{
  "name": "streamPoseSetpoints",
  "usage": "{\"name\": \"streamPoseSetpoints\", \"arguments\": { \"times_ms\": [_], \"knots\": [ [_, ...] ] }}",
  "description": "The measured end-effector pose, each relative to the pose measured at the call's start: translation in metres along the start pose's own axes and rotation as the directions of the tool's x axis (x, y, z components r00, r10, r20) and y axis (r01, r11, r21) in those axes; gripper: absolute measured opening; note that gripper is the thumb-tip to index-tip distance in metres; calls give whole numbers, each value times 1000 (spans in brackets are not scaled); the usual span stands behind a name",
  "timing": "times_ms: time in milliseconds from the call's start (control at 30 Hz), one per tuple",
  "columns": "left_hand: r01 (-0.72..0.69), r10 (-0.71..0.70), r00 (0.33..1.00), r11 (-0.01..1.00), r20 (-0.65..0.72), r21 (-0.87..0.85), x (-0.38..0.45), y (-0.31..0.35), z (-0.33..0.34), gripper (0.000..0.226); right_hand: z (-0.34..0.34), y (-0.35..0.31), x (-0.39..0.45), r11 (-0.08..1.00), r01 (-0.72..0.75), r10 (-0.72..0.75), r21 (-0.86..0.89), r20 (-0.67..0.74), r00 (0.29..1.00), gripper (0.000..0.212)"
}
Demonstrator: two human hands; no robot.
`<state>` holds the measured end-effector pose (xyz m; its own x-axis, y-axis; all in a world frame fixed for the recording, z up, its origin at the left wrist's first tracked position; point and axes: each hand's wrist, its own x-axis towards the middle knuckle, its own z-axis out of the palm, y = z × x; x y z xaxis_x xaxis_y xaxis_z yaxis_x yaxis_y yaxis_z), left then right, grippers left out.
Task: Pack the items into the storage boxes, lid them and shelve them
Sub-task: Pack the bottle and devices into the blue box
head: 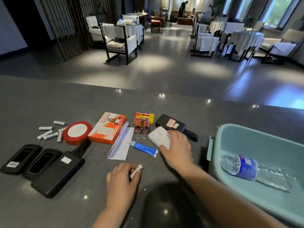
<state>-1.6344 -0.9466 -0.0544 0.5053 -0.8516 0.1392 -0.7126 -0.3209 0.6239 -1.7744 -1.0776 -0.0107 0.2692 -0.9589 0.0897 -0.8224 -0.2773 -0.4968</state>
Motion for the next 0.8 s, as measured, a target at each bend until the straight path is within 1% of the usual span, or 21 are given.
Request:
{"name": "streamPoseSetpoints", "arguments": {
  "times_ms": [33, 100, 233, 333, 400, 467, 500, 533, 600, 633, 667, 700, 733, 800],
  "knots": [
    [-10, 10, 1000, 999, -3, -34, 3, 2, 0, 5, 4, -1, 9, 999, -36, 37, -29, 41, 998, 59],
    [-17, 18, 1000, 997, 3, -71, 7, 6, 0, 6, 11, -1, 21, 992, -59, 71, -109, 109, 992, 64],
    [-22, 23, 1000, 995, 3, -100, 12, 7, -2, 3, 15, -2, 28, 975, -87, 114, -203, 127, 985, 74],
    [-20, 19, 1000, 984, -7, -176, 10, 9, -5, 5, 10, -4, 23, 957, -100, 152, -271, 176, 973, 82],
    [-23, 17, 999, 972, -28, -234, 7, 12, -7, 7, 4, -7, 15, 948, -117, 184, -297, 208, 961, 89],
    [-40, 20, 997, 956, -73, -291, 4, 20, -9, 11, -3, -8, 0, 951, -144, 210, -273, 230, 950, 90],
    [-47, 17, 996, 943, -93, -329, 1, 25, -12, 13, -7, -9, -10, 963, -142, 194, -230, 224, 955, 85],
    [-53, 10, 993, 927, -116, -372, -2, 32, -15, 15, -14, -10, -19, 977, -121, 154, -173, 192, 969, 76],
    [-87, 6, 984, 888, -176, -452, -5, 46, -20, 14, -39, -14, -31, 998, -51, 54, -47, 54, 997, 45],
    [-119, 18, 977, 873, -212, -473, -5, 51, -23, 13, -53, -16, -33, 1000, -11, 11, -21, -15, 1000, 38],
    [-154, 38, 968, 867, -247, -473, -4, 56, -25, 12, -66, -17, -34, 998, 37, -40, -45, -59, 997, 39],
    [-184, 51, 957, 868, -285, -461, 0, 57, -26, 12, -77, -19, -34, 992, 84, -90, -95, -65, 994, 41],
    [-194, 42, 946, 869, -323, -455, 4, 55, -27, 12, -86, -23, -39, 988, 105, -110, -114, -38, 993, 43],
    [-175, -41, 912, 861, -408, -478, 14, 50, -34, 11, -87, -28, -51, 990, 140, -139, -36, 34, 990, 45]
  ]
}}
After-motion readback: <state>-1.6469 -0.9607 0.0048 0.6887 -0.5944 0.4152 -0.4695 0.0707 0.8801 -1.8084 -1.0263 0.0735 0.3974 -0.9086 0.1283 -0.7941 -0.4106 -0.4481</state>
